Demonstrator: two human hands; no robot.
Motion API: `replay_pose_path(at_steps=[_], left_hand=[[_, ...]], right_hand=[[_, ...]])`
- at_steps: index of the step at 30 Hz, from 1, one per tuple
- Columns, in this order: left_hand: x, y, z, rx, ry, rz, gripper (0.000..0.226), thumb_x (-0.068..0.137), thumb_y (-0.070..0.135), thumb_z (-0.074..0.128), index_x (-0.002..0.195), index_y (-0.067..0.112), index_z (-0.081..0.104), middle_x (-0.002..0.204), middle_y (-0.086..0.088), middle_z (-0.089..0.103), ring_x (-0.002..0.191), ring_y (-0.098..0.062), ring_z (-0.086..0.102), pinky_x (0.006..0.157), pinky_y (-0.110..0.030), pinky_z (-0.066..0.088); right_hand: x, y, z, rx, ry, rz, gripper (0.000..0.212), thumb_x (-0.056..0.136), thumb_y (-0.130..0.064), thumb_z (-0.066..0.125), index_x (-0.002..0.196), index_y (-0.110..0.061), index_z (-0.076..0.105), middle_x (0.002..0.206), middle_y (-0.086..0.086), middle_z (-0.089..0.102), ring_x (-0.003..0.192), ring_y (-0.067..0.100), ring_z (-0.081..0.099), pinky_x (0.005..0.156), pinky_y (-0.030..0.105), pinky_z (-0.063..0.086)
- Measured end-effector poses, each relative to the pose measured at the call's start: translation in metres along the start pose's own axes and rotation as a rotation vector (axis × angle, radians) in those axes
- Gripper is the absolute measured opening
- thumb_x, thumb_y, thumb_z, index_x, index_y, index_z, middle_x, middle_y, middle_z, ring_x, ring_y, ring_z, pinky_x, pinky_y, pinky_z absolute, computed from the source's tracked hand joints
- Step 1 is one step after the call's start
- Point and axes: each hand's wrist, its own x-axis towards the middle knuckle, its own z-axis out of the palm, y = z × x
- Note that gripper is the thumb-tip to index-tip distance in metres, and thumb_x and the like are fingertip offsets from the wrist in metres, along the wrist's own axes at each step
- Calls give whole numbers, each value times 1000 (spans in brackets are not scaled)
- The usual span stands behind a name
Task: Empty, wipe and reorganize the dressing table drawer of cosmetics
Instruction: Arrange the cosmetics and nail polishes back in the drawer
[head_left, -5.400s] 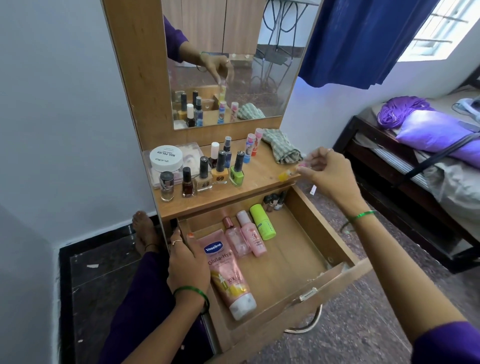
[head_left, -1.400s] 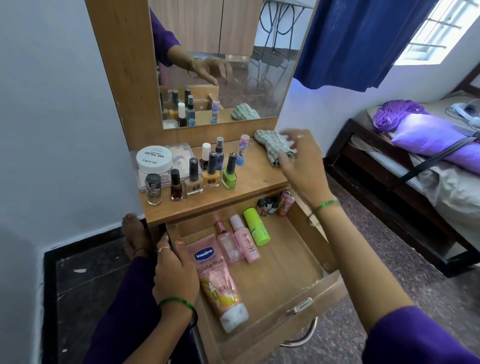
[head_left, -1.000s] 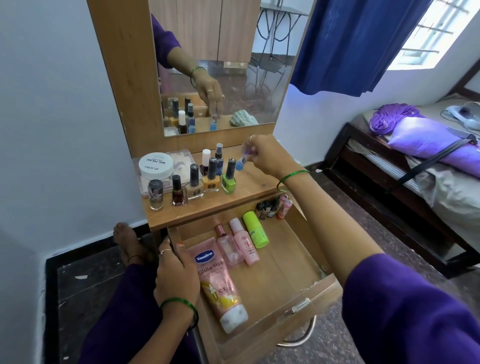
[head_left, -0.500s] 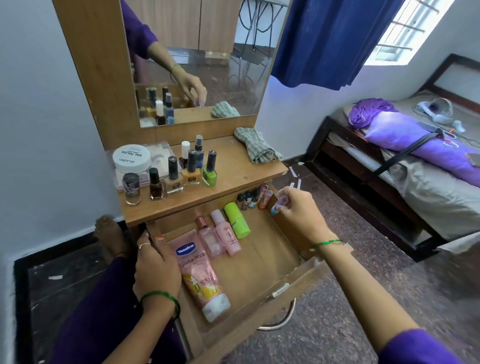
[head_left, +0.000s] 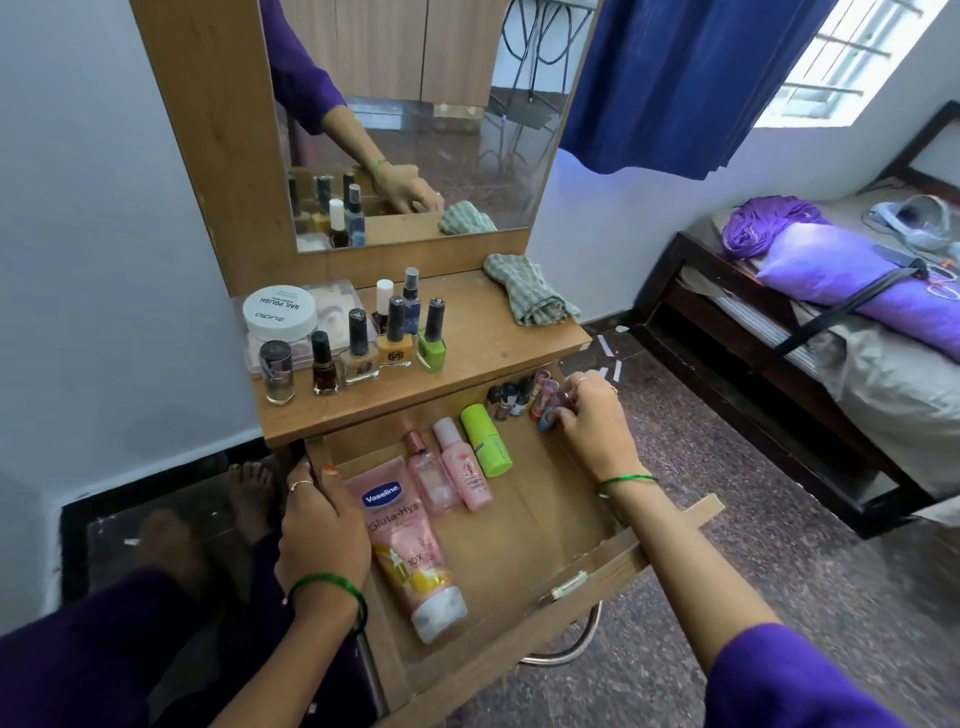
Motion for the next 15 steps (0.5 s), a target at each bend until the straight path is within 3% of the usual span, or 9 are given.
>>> replay_pose_path(at_steps=[4,8,11,15], left_hand=[[-1,1,0,-9,-7,-3,33,101,31,30,116,9,49,97,-7,56,83,-24,49,67,-34,30],[2,-5,4,16,9,-8,36,101,34,29,117,9,50,104,-14,61,93,-33,58,66,-34,33],[1,-6,5,-12,23,0,36,101,34,29,117,9,50,101,-13,62,85,-30,59,62,-31,35],[-3,-5,7,-55,38,6,34,101,32,28,120,13,48,101,-9,60,75,-20,54,59,-28,35]], right_hand=[[-2,3,2,-19,-1,-31,22,72,4,62,92,-1,54,98,13,50,93,29,47,81,34,37],[-4,5,5,-71,-21,-52,33,69,-3,71,96,-2,52,102,14,49,96,31,45,85,35,35],[-3,4,8,-115,-27,-51,42,68,-13,77,100,-2,51,105,13,49,97,28,43,84,33,32],[-1,3,9,-148,-11,-68,35,69,-5,71,97,-2,49,104,15,47,96,30,43,84,33,32]])
